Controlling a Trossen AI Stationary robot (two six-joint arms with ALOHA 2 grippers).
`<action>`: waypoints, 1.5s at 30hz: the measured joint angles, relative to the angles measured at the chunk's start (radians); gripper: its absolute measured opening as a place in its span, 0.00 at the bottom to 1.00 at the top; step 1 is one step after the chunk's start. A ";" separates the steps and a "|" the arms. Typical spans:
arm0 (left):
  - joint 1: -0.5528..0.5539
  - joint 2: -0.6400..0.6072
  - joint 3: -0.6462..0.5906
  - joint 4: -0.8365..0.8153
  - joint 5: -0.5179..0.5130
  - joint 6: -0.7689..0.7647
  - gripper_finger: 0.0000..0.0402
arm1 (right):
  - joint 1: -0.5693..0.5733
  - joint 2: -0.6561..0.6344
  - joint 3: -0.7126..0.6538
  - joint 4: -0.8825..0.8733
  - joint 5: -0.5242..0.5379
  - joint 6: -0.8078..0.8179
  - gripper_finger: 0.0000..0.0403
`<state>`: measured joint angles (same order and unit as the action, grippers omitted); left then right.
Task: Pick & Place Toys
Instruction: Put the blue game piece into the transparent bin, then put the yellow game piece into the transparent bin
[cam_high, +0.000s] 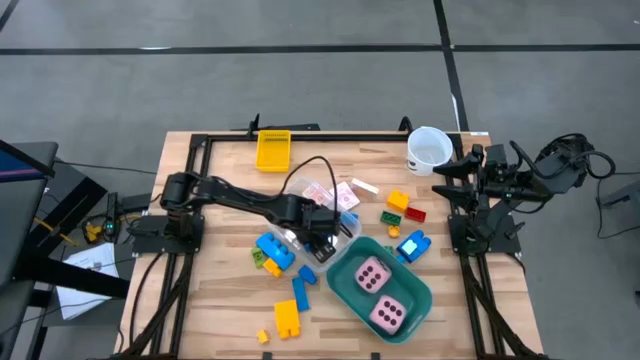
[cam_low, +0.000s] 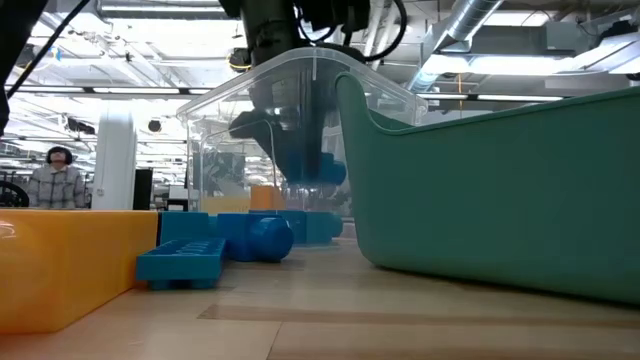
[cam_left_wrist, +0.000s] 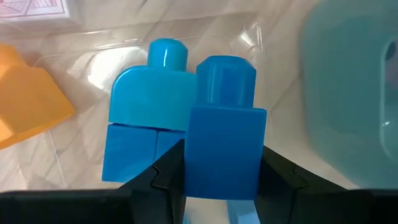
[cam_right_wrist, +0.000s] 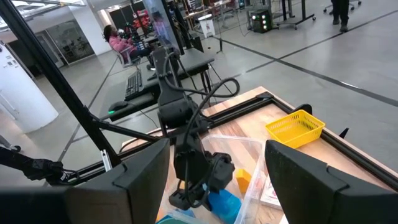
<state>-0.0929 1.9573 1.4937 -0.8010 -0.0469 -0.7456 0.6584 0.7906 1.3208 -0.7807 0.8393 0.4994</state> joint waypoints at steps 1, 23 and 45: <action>0.000 0.003 0.000 0.004 0.000 0.000 0.32 | 0.000 0.000 0.000 0.000 0.000 -0.001 0.63; 0.001 0.003 0.000 0.070 -0.001 0.000 0.39 | 0.000 0.000 0.000 -0.005 0.000 -0.002 0.63; 0.007 -0.102 0.000 0.125 -0.006 0.043 0.59 | 0.000 0.000 0.000 -0.007 0.000 0.005 0.63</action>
<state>-0.0860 1.8548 1.4940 -0.6757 -0.0527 -0.7027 0.6582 0.7906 1.3208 -0.7876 0.8391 0.5049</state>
